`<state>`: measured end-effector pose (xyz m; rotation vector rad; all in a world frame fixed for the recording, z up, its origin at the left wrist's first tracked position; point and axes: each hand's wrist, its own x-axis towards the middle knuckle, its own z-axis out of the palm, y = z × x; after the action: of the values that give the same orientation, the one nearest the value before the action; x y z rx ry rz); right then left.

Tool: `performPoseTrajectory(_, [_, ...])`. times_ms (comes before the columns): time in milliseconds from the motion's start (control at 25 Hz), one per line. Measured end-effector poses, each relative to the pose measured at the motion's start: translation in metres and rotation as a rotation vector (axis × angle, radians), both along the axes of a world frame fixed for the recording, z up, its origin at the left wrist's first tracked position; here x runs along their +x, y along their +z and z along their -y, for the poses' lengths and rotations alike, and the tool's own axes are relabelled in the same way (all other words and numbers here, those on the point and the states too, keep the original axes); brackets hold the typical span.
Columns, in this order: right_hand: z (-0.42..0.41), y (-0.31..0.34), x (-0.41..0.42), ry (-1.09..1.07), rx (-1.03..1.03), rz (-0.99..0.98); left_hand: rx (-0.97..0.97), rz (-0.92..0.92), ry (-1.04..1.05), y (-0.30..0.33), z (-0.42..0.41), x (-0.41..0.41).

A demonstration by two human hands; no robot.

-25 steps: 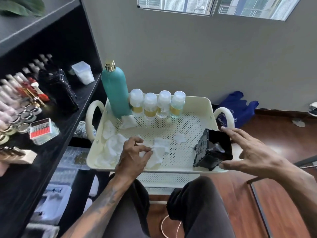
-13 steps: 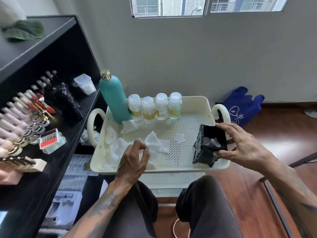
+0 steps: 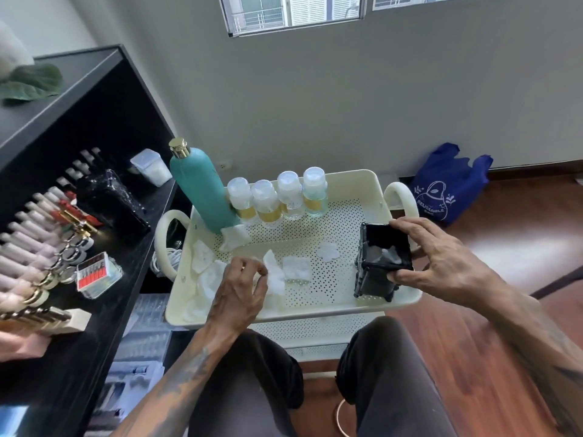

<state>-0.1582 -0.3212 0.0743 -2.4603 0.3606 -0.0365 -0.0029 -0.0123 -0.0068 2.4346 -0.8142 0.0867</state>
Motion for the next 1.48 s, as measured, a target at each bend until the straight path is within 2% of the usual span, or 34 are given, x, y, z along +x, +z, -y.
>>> performPoseTrajectory(80, [0.000, -0.001, 0.000, -0.002, 0.005, 0.000, -0.006, 0.072, -0.024, 0.002, 0.000, 0.001])
performPoseTrajectory(240, [0.000, -0.001, 0.000, -0.004, 0.029, -0.001, -0.043, 0.061, -0.120, 0.006, -0.002, 0.002])
performPoseTrajectory(600, [-0.001, -0.002, 0.000, -0.010, 0.060, 0.006, -0.102, -0.259, -0.053, -0.001, -0.003, 0.004])
performPoseTrajectory(760, [-0.001, -0.003, -0.001, -0.009, 0.060, 0.016, -0.076, -0.113, -0.040, 0.002, -0.013, 0.005])
performPoseTrajectory(880, [-0.002, -0.003, -0.001, -0.010, 0.059, 0.015, -0.137, -0.050, -0.018, 0.009, -0.015, 0.003])
performPoseTrajectory(1280, [-0.002, -0.003, -0.001, -0.009, 0.050, 0.021, -0.385, -0.367, 0.212, 0.021, -0.006, 0.004])
performPoseTrajectory(1480, [-0.003, -0.005, -0.001, -0.014, 0.064, 0.031, -0.363, -0.566, 0.250, 0.029, -0.006, 0.008])
